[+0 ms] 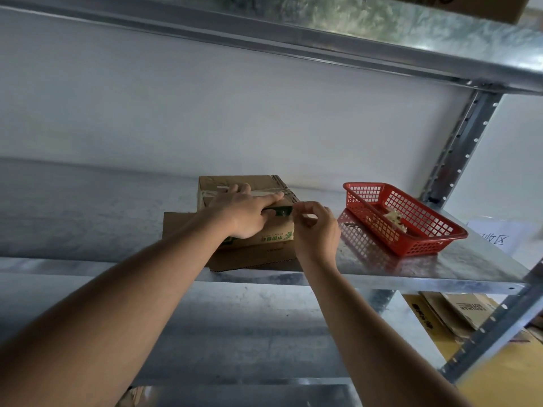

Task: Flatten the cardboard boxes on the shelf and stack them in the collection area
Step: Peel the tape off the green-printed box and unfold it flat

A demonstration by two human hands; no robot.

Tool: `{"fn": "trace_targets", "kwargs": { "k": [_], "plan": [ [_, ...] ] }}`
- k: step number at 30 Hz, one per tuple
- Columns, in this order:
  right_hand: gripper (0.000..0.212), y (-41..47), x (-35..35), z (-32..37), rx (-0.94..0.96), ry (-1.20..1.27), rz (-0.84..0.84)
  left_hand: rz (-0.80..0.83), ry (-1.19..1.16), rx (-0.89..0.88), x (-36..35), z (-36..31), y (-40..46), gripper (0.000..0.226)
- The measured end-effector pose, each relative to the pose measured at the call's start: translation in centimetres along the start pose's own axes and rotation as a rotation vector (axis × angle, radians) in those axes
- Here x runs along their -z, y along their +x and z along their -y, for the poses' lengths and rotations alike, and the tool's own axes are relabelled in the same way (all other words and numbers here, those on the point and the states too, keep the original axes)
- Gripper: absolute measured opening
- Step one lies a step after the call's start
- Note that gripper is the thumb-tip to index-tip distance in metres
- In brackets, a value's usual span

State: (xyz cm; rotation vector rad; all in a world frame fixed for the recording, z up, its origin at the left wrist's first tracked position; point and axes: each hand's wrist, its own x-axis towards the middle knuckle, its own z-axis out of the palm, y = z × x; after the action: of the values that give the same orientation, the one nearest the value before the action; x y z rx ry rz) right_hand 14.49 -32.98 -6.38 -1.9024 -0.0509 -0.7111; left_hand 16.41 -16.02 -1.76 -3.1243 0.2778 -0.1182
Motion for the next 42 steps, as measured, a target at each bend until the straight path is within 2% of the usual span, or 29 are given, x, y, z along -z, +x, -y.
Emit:
{"fn": "trace_targets", "kwargs": {
  "k": [2,5,8,12,18,26,34,42],
  "plan": [
    [0.008,0.1,-0.1,0.2,-0.018,0.008,-0.006,0.007,-0.001,0.005,0.1,0.0,0.0,0.053],
    [0.020,0.3,-0.3,0.2,-0.032,-0.016,0.011,0.011,-0.002,0.007,0.2,-0.1,0.0,0.053],
    [0.019,0.5,-0.4,0.2,-0.048,-0.058,-0.004,0.011,-0.009,0.004,0.2,-0.2,-0.1,0.053],
    [0.027,0.6,-0.6,0.2,-0.077,-0.115,-0.052,0.005,-0.011,0.003,0.2,-0.1,-0.1,0.053],
    [0.032,0.3,-0.8,0.5,-0.092,-0.126,0.016,-0.013,-0.008,0.008,0.0,-0.2,-0.1,0.052],
    [0.027,-0.2,0.0,0.7,-0.134,-0.029,0.032,-0.018,-0.019,0.010,-0.1,-0.1,-0.2,0.051],
    [0.030,-1.2,-0.6,1.1,-0.220,0.035,-0.086,-0.038,-0.013,0.013,-0.1,-0.5,-0.8,0.052],
    [0.033,-0.8,-0.5,1.1,-0.211,0.033,-0.092,-0.059,0.038,-0.024,-0.2,-0.6,-1.3,0.054]
  ]
}}
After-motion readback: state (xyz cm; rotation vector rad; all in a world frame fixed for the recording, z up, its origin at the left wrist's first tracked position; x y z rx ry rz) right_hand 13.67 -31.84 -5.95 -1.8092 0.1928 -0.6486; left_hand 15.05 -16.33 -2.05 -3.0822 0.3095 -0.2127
